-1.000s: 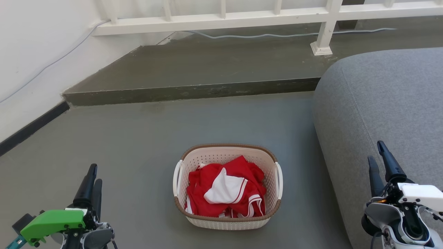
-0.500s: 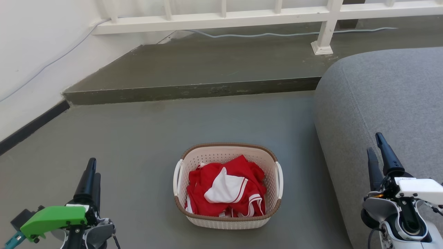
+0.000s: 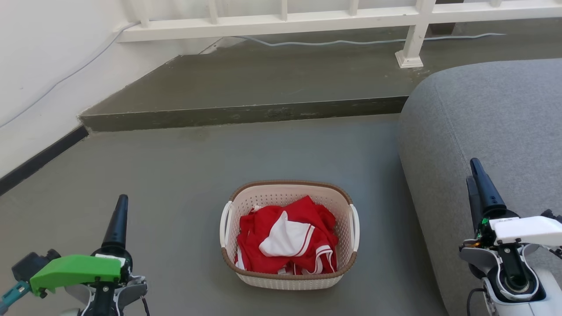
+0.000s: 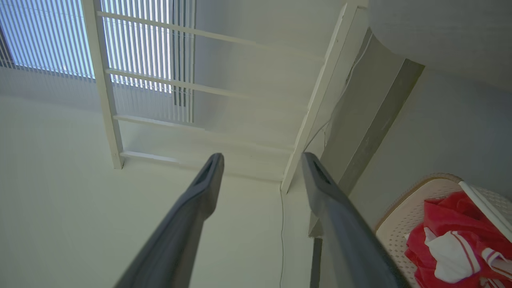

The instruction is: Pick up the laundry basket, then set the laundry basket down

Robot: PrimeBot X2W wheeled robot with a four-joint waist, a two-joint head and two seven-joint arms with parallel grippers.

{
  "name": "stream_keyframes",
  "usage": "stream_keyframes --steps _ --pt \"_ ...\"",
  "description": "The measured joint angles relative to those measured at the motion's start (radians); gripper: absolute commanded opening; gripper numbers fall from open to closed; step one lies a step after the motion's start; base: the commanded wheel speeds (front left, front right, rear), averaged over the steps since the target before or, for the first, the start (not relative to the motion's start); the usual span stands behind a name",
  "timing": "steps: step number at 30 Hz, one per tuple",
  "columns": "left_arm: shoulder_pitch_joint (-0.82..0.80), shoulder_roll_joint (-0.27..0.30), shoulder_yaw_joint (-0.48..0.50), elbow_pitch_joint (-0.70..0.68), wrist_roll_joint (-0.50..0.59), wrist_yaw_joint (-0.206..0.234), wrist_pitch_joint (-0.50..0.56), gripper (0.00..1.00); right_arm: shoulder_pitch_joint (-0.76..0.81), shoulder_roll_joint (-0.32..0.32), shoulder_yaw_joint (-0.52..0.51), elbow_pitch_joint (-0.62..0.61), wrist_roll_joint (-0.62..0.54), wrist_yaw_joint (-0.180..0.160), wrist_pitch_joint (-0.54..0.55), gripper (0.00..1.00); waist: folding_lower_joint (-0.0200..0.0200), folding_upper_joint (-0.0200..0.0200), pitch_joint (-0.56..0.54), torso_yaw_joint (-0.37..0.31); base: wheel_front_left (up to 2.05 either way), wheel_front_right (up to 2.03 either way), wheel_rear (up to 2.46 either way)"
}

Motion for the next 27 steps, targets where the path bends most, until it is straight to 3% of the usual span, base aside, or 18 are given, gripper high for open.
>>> stream_keyframes --steps 16,27 --pt "-0.013 0.035 -0.048 -0.013 0.259 0.0 -0.058 1.0 -0.005 -0.064 0.104 -0.006 -0.239 0.0 -0.068 1.0 0.0 0.0 0.001 0.003 0.0 0.0 0.0" --pt "-0.016 0.049 -0.07 -0.027 0.495 0.0 -0.097 1.0 -0.027 -0.111 0.164 0.006 -0.454 -0.009 -0.106 1.0 0.0 0.0 0.0 0.004 0.0 0.0 0.0"
